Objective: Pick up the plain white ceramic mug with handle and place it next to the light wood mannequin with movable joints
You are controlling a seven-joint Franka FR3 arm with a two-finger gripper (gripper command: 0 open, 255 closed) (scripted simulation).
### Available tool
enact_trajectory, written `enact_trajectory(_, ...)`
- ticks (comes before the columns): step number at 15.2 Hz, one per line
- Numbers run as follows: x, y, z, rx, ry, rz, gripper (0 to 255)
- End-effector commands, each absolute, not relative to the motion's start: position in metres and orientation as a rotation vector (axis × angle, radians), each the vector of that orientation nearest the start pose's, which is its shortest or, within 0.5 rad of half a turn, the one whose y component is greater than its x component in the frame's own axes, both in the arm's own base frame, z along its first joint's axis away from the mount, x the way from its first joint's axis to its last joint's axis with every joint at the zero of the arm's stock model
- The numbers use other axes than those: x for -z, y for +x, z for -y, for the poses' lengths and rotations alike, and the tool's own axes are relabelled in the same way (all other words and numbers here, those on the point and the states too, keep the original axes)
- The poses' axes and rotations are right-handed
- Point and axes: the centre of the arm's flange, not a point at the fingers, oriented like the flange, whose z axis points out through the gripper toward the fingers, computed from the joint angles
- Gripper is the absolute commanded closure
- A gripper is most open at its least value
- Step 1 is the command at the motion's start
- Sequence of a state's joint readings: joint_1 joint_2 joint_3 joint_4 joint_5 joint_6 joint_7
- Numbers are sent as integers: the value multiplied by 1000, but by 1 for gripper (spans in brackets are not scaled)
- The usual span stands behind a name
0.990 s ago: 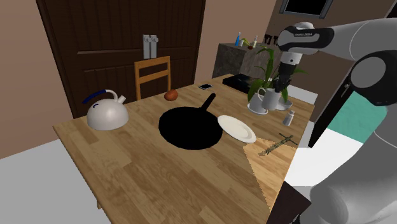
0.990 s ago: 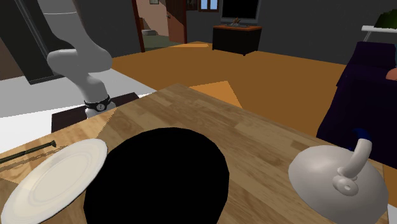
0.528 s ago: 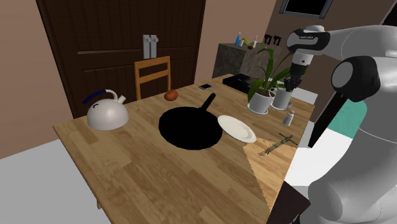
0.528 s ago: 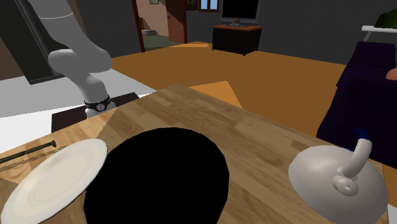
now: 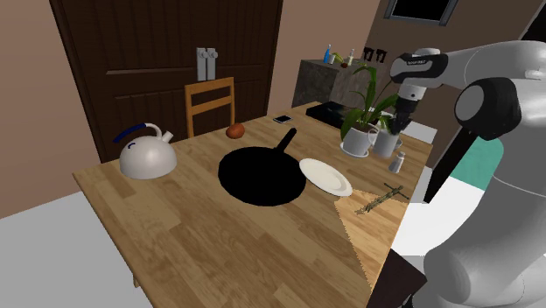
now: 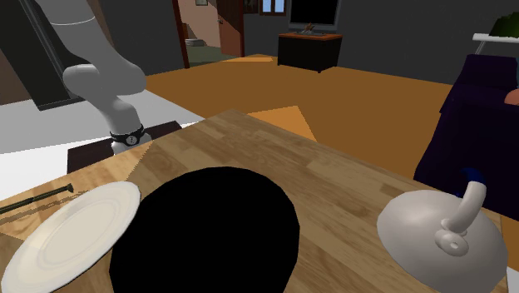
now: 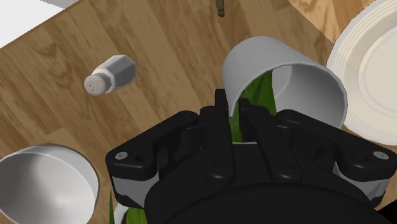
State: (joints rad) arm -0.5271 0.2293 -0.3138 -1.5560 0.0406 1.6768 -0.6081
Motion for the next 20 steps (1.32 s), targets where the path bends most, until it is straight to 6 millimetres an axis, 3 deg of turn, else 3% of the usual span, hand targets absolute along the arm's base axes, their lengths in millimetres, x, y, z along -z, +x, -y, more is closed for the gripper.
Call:
enact_trajectory(1,-501,428,447,-143,-3076,-363,255)
enact_trajectory(20,-400,428,447,-143,-3076,-363,255)
